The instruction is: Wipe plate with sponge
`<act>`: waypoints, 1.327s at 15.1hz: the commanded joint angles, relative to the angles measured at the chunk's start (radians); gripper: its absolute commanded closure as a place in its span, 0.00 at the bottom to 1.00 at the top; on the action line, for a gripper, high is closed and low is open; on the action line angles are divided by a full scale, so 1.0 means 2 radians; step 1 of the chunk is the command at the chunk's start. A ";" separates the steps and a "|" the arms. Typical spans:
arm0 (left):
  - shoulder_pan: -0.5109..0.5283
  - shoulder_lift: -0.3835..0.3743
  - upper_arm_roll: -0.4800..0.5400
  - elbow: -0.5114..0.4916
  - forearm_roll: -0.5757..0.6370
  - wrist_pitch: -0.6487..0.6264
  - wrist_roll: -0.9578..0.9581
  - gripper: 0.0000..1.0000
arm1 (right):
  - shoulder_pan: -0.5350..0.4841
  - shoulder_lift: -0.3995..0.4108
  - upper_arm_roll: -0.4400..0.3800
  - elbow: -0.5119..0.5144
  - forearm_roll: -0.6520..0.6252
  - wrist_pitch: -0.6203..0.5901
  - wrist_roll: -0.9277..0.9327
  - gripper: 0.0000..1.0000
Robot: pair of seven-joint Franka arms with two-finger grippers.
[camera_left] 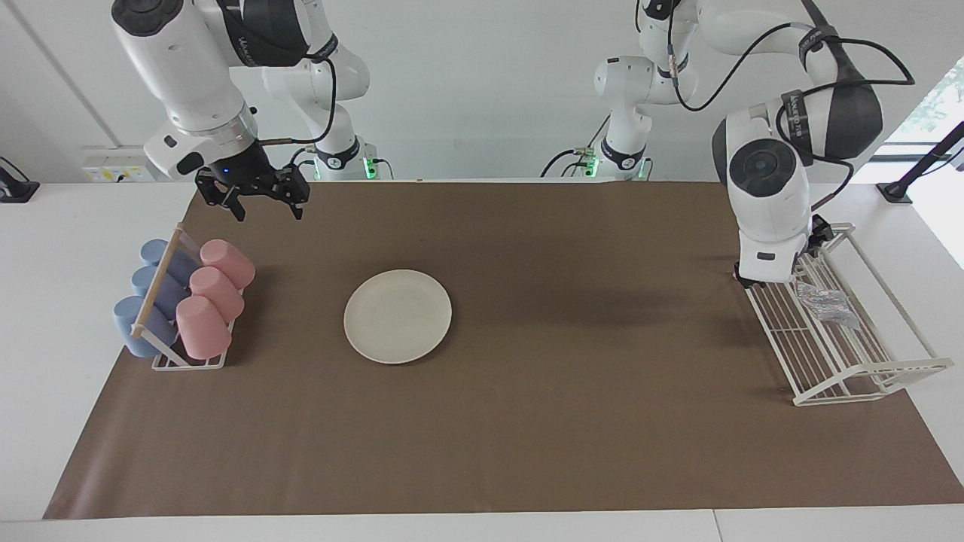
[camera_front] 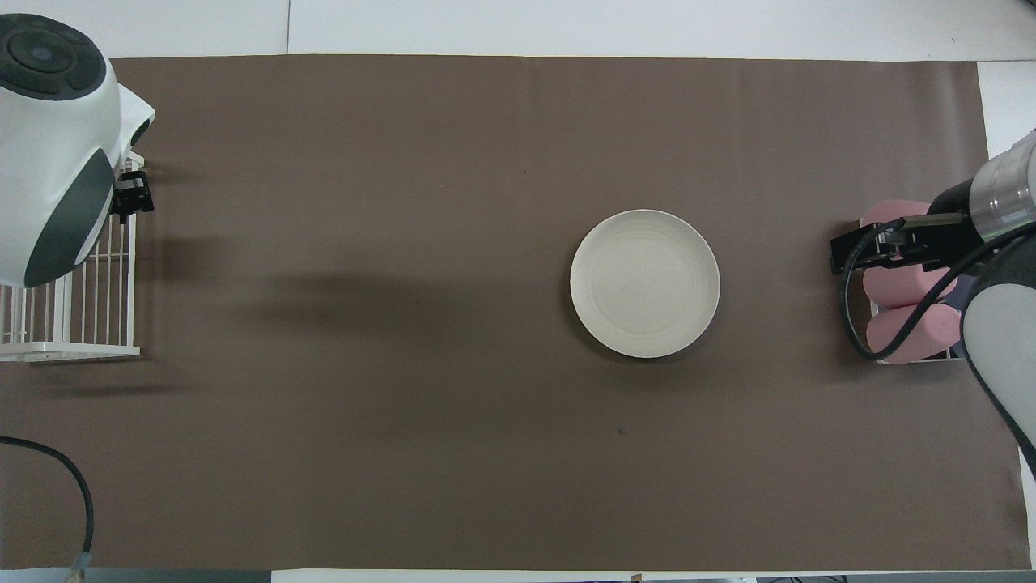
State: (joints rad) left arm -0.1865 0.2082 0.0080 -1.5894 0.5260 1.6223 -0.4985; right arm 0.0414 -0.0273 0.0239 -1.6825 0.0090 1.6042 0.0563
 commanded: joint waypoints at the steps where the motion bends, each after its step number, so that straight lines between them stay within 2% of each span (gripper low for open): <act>1: 0.029 -0.059 0.002 -0.011 -0.117 0.010 0.030 0.00 | 0.000 -0.002 0.002 0.002 -0.010 -0.003 0.008 0.00; 3: 0.055 -0.092 0.002 -0.011 -0.206 0.000 0.067 0.00 | 0.000 -0.002 0.001 0.002 -0.010 -0.004 0.008 0.00; 9: 0.060 -0.151 0.002 -0.019 -0.277 -0.081 0.099 0.00 | 0.000 -0.002 0.002 0.002 -0.010 -0.004 0.008 0.00; 12: 0.069 -0.155 0.002 -0.051 -0.300 -0.050 0.131 0.00 | -0.002 -0.002 0.001 0.002 -0.009 -0.003 0.008 0.00; 16: 0.079 -0.134 -0.001 -0.056 -0.306 -0.014 0.133 0.00 | -0.005 -0.001 0.001 0.002 -0.005 -0.001 0.008 0.00; 20: 0.071 -0.127 -0.005 -0.064 -0.301 -0.020 0.133 0.00 | -0.005 0.000 0.001 0.003 -0.004 0.000 0.008 0.00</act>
State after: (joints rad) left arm -0.0455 -0.0384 0.0092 -1.7002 -0.0679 1.5767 -0.2466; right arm 0.0383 -0.0273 0.0211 -1.6824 0.0090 1.6042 0.0574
